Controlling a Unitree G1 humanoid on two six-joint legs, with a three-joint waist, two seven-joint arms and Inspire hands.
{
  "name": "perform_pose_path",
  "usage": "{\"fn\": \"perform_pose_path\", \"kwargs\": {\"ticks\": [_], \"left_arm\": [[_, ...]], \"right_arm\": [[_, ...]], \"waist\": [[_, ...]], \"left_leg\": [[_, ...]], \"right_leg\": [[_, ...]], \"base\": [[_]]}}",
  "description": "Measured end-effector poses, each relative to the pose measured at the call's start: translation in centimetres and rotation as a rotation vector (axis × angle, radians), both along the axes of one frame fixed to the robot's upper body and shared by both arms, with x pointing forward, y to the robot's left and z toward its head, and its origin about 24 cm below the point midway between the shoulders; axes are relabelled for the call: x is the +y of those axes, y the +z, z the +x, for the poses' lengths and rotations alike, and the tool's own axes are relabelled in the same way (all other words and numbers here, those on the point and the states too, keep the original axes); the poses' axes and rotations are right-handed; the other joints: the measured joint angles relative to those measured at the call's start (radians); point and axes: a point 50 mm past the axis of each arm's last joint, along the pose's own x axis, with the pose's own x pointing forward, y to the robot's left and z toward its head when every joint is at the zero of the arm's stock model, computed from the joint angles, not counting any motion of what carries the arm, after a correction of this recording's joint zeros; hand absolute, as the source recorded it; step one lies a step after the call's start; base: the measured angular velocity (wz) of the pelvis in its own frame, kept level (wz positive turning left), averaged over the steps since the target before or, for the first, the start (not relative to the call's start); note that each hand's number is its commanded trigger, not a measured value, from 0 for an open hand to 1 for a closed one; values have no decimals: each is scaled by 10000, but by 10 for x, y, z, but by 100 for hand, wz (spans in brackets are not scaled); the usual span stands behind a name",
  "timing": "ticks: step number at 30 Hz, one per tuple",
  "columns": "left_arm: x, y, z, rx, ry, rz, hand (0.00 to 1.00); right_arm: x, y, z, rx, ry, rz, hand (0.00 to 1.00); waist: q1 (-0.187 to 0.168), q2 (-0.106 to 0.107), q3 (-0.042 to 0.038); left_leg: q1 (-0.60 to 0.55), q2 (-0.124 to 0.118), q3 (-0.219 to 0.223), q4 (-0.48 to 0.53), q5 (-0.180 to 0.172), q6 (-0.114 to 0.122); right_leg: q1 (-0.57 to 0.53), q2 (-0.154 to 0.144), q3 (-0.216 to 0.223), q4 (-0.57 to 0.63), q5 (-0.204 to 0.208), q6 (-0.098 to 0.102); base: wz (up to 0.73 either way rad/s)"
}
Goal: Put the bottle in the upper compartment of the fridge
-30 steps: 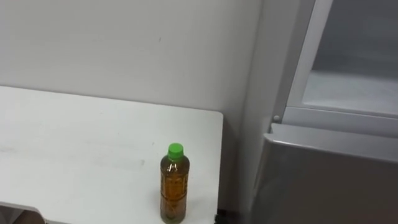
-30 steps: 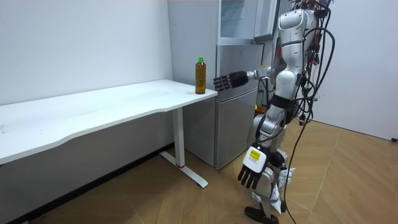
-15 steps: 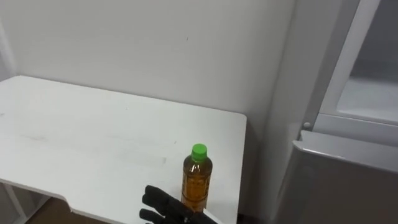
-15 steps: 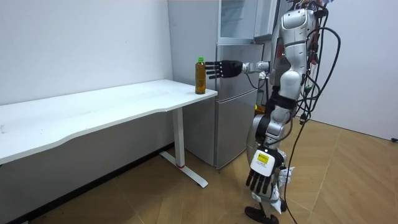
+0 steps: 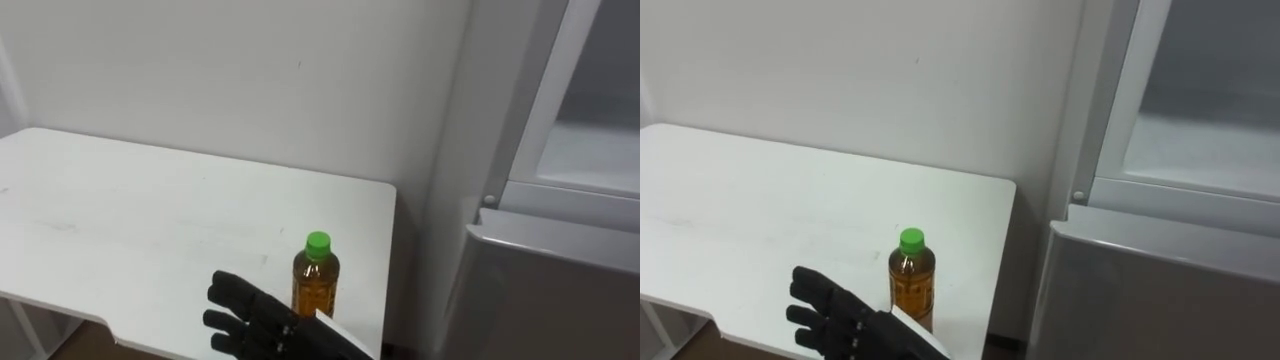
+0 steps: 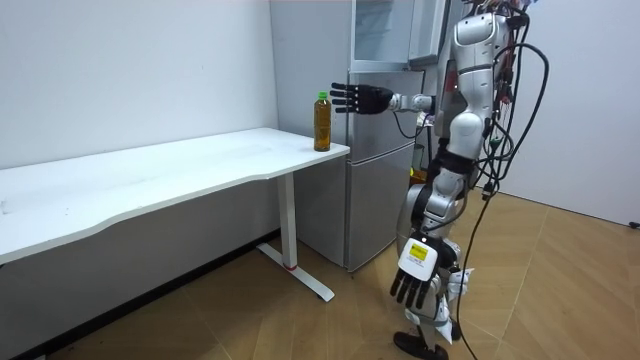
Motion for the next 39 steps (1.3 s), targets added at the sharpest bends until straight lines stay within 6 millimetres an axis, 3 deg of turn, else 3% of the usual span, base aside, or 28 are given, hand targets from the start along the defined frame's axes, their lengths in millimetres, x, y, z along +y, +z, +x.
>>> {"fn": "perform_pose_path", "kwargs": {"ticks": [6,12,17,26,39], "left_arm": [[0,0,0,-1,-59,14,0],[1,0,2,-155,-170,2,0],[1,0,2,-196,-164,-5,0],[2,1,3,-263,-668,138,0],[-8,-1,0,-176,-663,-150,0]], "right_arm": [[-2,1,1,-65,-74,24,0],[-9,17,4,-693,-451,275,0],[-17,32,6,-1081,-1254,688,0],[-40,40,16,-1366,-2992,539,0],[-48,61,20,-2073,-4434,951,0]], "waist": [[-6,-12,-3],[-27,-23,-5],[-24,-25,-5],[-105,-89,-48],[-128,-29,-20]], "left_leg": [[81,1,-1,1,0,0],[97,1,1,3,0,0],[107,3,5,4,0,0],[-18,10,-4,28,0,-3],[-11,9,-23,23,0,-3]], "right_leg": [[66,-1,-1,1,0,0],[88,-1,7,5,0,0],[86,-1,-7,5,0,0],[8,3,-5,2,0,0],[39,-1,-6,2,0,0]], "base": [[0],[0],[0],[0],[0]]}}
